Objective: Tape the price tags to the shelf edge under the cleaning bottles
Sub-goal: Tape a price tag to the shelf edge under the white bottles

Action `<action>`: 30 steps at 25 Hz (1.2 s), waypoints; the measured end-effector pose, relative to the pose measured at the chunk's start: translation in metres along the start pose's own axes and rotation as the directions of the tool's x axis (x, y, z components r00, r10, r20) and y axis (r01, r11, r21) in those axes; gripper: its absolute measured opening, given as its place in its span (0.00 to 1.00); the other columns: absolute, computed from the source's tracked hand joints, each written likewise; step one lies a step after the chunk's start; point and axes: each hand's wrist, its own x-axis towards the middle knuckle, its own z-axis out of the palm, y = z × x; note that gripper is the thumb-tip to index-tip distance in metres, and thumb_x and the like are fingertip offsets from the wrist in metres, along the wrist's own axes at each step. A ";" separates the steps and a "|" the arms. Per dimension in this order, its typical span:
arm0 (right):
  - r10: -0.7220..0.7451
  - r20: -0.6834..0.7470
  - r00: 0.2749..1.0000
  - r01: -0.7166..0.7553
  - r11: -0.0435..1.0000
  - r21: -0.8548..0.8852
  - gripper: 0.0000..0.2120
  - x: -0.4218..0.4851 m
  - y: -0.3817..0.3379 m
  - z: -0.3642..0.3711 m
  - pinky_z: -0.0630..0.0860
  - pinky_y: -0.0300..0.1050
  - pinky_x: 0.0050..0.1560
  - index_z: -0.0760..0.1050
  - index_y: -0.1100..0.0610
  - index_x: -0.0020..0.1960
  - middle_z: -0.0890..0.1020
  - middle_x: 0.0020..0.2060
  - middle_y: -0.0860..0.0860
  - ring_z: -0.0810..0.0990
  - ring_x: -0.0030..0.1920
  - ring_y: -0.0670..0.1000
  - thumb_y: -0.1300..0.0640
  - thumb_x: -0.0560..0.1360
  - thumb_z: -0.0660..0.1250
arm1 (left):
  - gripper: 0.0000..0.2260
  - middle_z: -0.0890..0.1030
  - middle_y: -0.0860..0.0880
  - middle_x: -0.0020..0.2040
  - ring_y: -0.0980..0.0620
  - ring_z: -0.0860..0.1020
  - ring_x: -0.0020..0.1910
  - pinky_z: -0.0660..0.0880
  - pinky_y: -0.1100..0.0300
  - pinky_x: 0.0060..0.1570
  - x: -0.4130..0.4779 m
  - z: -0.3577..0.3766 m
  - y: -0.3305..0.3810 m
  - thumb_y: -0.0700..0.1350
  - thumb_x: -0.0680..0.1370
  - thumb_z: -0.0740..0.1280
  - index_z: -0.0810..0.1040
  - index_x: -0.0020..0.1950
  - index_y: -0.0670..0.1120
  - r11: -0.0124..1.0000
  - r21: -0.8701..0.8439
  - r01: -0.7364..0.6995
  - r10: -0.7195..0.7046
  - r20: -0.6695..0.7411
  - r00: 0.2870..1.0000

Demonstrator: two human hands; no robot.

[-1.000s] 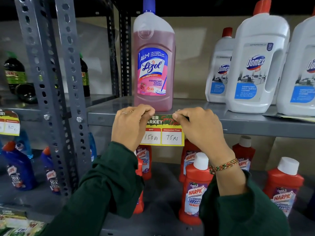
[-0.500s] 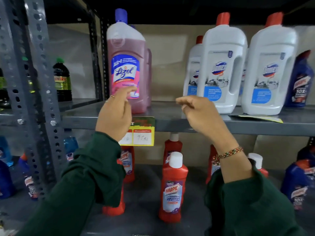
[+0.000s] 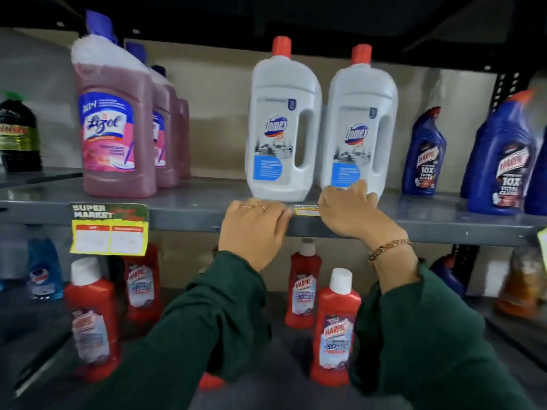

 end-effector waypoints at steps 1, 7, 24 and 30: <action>-0.049 -0.056 0.997 0.051 0.998 0.029 0.04 -0.001 0.002 0.000 0.60 0.57 0.53 0.63 0.58 0.44 0.71 0.41 0.57 0.62 0.56 0.61 0.63 0.74 0.51 | 0.16 0.83 0.44 0.35 0.43 0.78 0.35 0.67 0.52 0.35 -0.001 0.003 0.001 0.49 0.77 0.55 0.78 0.40 0.44 0.999 0.030 0.013 -0.012 -0.012 1.000; -0.207 -0.425 0.881 0.407 0.789 0.461 0.06 -0.021 0.023 -0.006 0.72 0.48 0.48 0.71 0.58 0.47 0.77 0.45 0.54 0.74 0.48 0.54 0.67 0.72 0.62 | 0.12 0.83 0.47 0.43 0.44 0.78 0.43 0.70 0.52 0.44 0.004 -0.004 0.018 0.50 0.78 0.58 0.79 0.50 0.46 0.920 -0.318 0.230 -0.258 -0.047 0.965; -0.178 -0.525 0.832 0.428 0.807 0.406 0.06 -0.048 0.066 0.033 0.70 0.38 0.50 0.81 0.60 0.43 0.76 0.54 0.54 0.75 0.52 0.48 0.58 0.71 0.69 | 0.02 0.82 0.49 0.52 0.52 0.75 0.52 0.67 0.59 0.55 0.008 0.000 0.071 0.43 0.72 0.71 0.83 0.40 0.45 0.906 -0.292 0.306 -0.295 0.083 0.952; -0.132 -0.569 0.812 0.403 0.832 0.382 0.06 -0.047 0.055 0.040 0.72 0.42 0.44 0.80 0.62 0.37 0.77 0.48 0.57 0.76 0.47 0.53 0.59 0.69 0.70 | 0.02 0.83 0.48 0.52 0.49 0.76 0.52 0.71 0.52 0.55 0.005 0.003 0.068 0.42 0.71 0.71 0.82 0.39 0.45 0.921 -0.270 0.281 -0.275 0.061 0.960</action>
